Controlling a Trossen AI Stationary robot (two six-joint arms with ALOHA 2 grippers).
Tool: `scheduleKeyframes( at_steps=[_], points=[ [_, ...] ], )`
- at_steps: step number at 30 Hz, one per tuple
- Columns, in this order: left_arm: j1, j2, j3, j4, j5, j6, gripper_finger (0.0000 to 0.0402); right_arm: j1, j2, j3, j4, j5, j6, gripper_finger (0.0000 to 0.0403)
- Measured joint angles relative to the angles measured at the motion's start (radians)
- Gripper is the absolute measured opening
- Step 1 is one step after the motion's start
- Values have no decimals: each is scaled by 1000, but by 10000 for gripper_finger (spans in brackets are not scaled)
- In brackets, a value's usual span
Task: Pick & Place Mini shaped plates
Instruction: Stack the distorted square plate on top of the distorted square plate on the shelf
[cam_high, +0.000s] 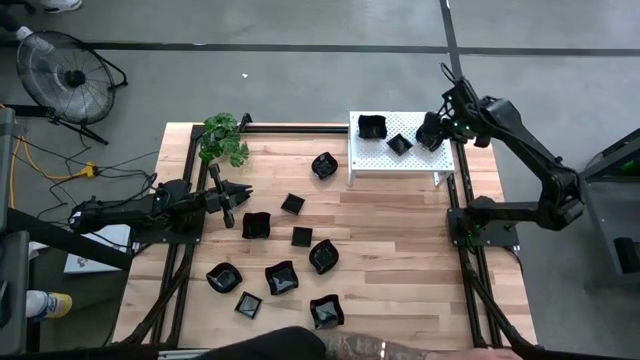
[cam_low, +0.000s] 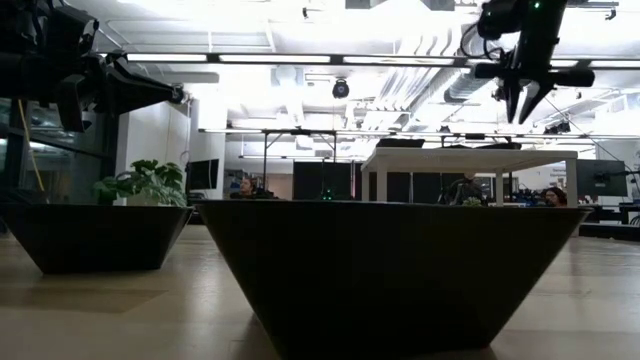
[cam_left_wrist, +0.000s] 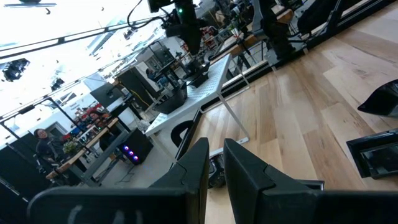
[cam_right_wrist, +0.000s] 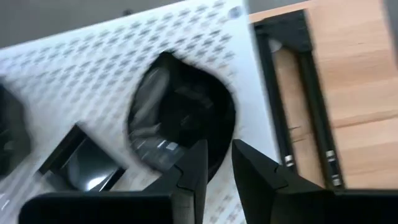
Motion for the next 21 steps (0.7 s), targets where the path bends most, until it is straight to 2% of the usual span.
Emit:
scheduleKeyframes(
  at_steps=[11,21],
  points=[
    [0,0,0,0,0,0,46,191,-85,1,-12,-106,-11,74],
    [0,0,0,0,0,0,46,409,-96,1,-85,-158,-183,74]
  ],
)
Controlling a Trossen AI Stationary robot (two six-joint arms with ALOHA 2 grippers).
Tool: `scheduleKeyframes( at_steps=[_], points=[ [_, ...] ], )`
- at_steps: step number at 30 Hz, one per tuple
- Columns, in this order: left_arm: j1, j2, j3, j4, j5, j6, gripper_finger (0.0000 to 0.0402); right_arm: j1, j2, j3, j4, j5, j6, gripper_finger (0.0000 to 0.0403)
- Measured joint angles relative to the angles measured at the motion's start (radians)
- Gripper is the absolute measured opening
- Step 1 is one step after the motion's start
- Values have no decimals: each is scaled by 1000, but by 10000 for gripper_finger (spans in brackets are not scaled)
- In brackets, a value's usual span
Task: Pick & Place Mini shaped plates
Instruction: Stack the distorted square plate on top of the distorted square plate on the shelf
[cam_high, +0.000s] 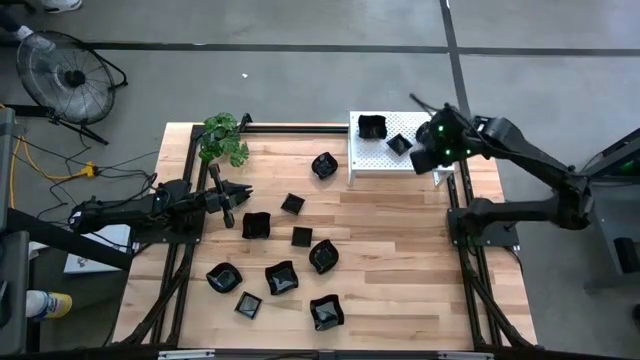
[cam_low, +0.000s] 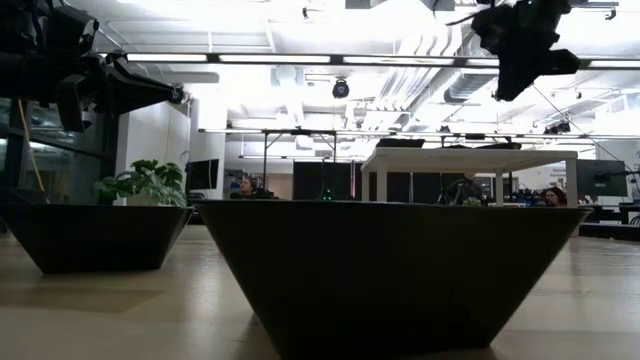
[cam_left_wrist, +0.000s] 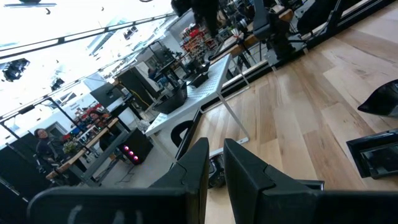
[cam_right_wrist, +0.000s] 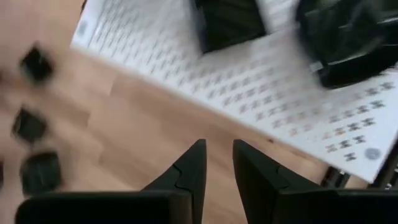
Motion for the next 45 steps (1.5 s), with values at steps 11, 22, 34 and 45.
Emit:
scheduleKeyframes(
  at_steps=[11,22,34,45],
  points=[
    [0,0,0,0,0,0,46,384,1,0,-32,-14,-113,74],
    [0,0,0,0,0,0,46,662,100,0,117,-61,73,74],
    [0,0,0,0,-1,0,46,839,383,0,297,-116,581,74],
    [0,0,0,0,-1,0,46,986,701,0,718,-222,918,74]
  ],
)
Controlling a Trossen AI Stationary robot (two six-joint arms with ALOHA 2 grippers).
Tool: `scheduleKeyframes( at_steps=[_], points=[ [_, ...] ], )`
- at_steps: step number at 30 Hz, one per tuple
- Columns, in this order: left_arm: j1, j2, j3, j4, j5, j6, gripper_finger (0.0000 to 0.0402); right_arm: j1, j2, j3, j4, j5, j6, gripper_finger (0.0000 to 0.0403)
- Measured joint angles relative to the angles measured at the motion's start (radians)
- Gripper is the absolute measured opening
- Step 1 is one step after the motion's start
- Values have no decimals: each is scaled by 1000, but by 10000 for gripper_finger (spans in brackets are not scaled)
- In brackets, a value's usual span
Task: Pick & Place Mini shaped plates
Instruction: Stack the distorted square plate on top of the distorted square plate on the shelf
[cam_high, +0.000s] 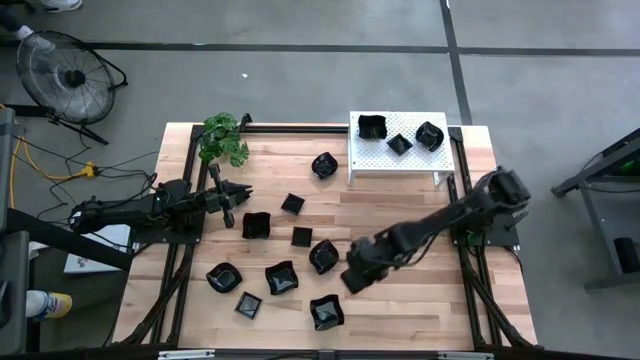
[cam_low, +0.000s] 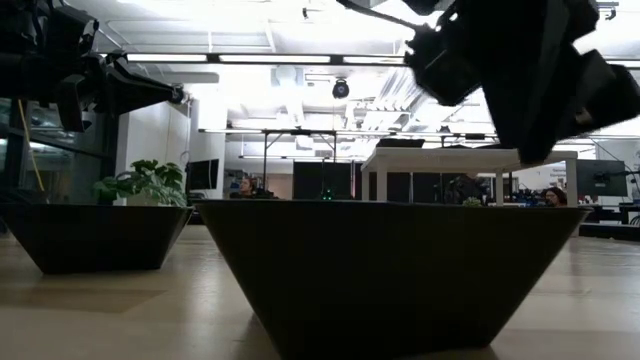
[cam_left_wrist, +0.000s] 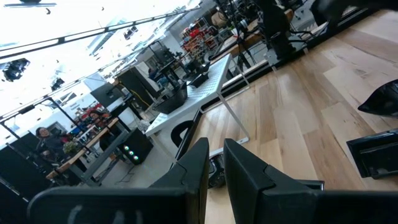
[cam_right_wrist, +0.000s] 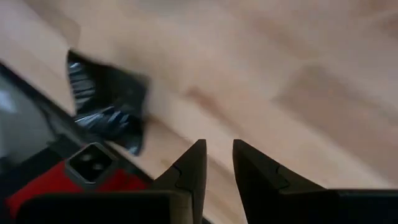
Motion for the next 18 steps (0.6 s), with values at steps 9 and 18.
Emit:
scheduleKeyframes(
  at_steps=[9,18],
  points=[
    [0,0,0,0,0,0,46,42,127,41,219,45,96,110],
    [0,0,0,0,0,0,46,43,191,93,183,60,88,156]
  ],
)
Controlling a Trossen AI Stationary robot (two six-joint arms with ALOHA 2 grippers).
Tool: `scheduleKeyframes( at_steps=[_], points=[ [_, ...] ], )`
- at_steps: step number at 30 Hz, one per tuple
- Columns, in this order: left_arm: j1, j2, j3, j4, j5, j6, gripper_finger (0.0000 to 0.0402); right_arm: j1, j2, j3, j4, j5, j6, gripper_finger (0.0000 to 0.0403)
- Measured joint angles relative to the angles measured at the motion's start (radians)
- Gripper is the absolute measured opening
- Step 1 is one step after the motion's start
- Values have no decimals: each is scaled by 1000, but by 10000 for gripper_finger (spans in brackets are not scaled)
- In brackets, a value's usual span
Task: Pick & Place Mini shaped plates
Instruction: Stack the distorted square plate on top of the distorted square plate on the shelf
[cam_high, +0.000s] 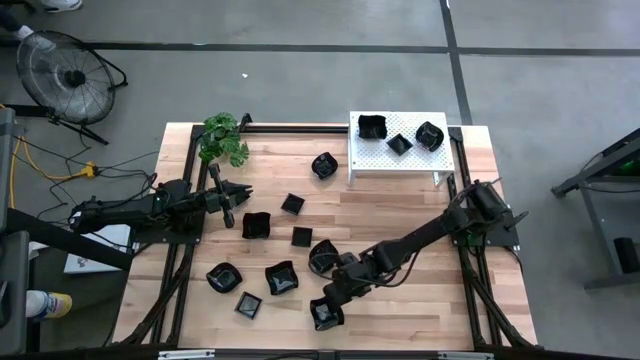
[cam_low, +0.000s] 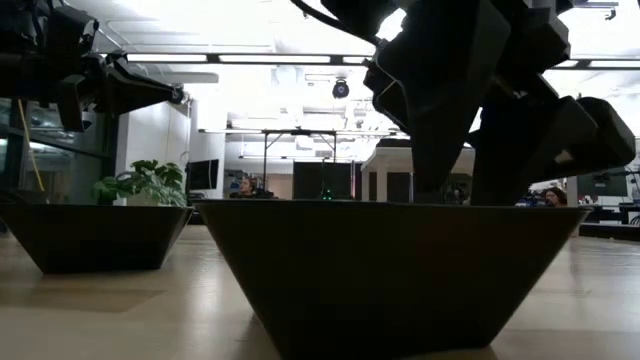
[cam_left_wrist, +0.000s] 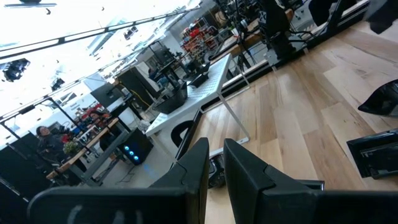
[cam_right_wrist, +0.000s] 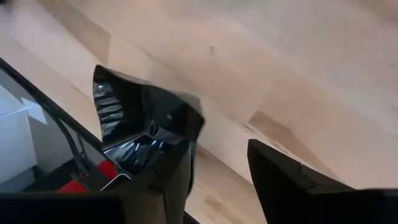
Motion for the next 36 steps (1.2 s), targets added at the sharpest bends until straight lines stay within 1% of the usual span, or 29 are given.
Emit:
scheduleKeyframes(
  at_steps=[6,9,15,18,22,27,36],
  points=[
    [0,0,0,0,0,0,46,7,16,21,1,11,0,161],
    [0,0,0,0,0,0,46,6,16,21,11,2,1,157],
    [0,0,0,0,0,0,46,12,53,21,98,-9,13,149],
    [0,0,0,0,0,0,46,12,68,21,97,-20,13,145],
    [0,0,0,0,0,0,46,12,68,21,90,-2,14,136],
    [0,0,0,0,0,0,46,14,68,21,87,4,21,113],
    [0,0,0,0,1,0,46,16,68,21,84,3,60,55]
  ],
)
